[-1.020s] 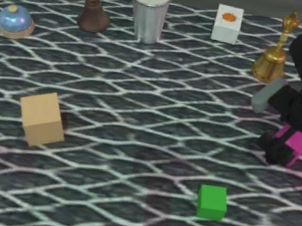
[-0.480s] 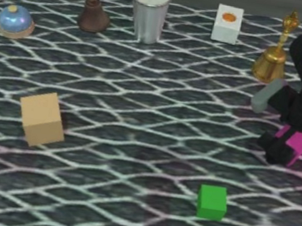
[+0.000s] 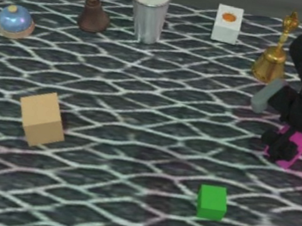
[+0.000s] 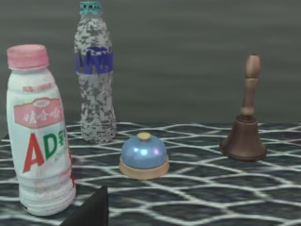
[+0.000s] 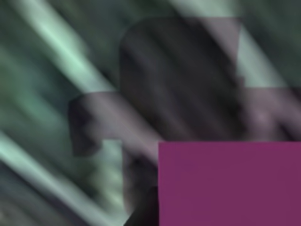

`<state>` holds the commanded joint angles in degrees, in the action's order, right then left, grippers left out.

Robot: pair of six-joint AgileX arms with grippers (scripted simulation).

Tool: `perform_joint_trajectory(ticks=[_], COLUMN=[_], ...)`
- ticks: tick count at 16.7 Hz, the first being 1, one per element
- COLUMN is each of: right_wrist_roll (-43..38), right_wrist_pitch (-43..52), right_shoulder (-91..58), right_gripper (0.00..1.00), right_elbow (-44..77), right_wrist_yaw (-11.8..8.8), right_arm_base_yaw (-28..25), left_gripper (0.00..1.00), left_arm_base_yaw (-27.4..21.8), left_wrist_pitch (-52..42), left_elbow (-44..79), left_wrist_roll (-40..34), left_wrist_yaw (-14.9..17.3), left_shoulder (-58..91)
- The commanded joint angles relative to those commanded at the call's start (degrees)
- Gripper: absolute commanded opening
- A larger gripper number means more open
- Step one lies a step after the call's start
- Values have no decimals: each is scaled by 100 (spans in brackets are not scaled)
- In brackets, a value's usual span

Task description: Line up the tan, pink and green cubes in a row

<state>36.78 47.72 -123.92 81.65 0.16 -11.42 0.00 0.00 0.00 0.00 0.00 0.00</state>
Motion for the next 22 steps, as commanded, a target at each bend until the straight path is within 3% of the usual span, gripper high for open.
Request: perform_joint_trajectory(ticks=[9, 17, 22], right_wrist_roll=[-55, -35, -48], right_wrist_pitch=[116, 1427, 1483], right_shoulder=[157, 633, 652], right_gripper=[0, 0, 0], right_elbow=[40, 851, 890], right_wrist_yaw=[-61, -65, -66], right_arm_base_yaw=[-10, -61, -35], left_gripper=[100, 100, 100], left_arm_base_yaw=[0, 0, 0], left_wrist_pitch=[0, 0, 0], left_elbow=[0, 0, 0], left_wrist_roll=[0, 0, 0], left_wrist_yaw=[0, 0, 0], left_shoulder=[0, 0, 0])
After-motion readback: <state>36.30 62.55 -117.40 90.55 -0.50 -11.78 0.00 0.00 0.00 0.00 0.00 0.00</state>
